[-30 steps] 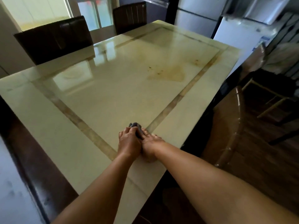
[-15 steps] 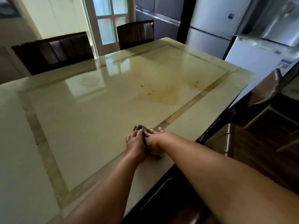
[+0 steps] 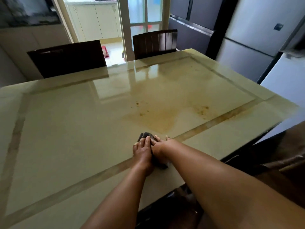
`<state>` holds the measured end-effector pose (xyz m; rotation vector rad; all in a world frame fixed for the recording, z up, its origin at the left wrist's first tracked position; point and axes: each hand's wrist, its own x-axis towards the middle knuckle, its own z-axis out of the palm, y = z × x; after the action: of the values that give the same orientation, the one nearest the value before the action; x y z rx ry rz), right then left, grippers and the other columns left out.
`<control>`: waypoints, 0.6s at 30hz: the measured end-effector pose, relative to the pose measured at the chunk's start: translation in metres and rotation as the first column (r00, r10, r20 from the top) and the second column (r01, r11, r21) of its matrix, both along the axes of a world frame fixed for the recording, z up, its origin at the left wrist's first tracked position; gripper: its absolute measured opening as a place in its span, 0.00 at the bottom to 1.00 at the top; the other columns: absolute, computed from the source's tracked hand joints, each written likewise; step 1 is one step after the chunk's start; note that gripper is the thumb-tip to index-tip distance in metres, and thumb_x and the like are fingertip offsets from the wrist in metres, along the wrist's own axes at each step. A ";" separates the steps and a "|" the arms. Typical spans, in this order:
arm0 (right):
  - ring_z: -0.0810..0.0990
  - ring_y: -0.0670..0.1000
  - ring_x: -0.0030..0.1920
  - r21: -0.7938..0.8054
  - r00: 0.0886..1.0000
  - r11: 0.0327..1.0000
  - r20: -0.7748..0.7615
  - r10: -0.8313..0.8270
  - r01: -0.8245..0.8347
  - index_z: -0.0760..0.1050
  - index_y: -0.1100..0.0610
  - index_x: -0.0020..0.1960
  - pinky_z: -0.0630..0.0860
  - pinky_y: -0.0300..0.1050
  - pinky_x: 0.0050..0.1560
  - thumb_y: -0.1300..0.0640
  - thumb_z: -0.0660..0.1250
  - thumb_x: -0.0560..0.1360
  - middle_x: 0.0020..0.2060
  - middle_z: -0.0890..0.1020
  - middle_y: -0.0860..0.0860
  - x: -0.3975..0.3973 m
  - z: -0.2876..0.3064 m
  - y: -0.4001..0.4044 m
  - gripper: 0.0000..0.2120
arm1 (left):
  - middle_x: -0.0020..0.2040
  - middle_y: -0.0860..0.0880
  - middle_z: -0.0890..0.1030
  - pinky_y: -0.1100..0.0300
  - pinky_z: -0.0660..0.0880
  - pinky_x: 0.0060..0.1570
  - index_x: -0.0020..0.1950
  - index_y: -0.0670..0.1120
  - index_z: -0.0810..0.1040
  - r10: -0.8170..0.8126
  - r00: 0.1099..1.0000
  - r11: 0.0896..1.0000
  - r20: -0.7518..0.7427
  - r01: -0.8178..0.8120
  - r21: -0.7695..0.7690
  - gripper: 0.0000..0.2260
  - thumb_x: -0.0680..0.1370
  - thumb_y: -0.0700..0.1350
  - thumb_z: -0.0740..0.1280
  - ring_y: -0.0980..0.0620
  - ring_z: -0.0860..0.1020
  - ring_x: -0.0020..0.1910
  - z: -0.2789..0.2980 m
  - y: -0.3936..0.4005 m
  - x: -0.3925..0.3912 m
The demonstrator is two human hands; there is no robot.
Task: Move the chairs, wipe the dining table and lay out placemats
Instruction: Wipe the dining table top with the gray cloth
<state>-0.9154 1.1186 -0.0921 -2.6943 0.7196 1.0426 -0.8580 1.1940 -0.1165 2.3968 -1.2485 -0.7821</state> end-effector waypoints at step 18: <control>0.34 0.51 0.75 0.015 0.981 0.998 0.181 -0.063 0.061 0.33 0.54 0.75 0.35 0.55 0.74 0.50 0.54 0.80 0.76 0.36 0.51 -0.007 -0.021 -0.203 0.35 | 0.78 0.52 0.49 0.57 0.48 0.74 0.76 0.52 0.47 0.079 0.994 0.994 0.070 -0.073 -0.085 0.30 0.78 0.43 0.59 0.49 0.47 0.76 -0.021 -0.206 -0.001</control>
<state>-0.9228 0.9153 -0.1134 -2.6953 0.7564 0.7713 -0.8592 0.9885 -0.1372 2.4100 -1.1849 -0.6139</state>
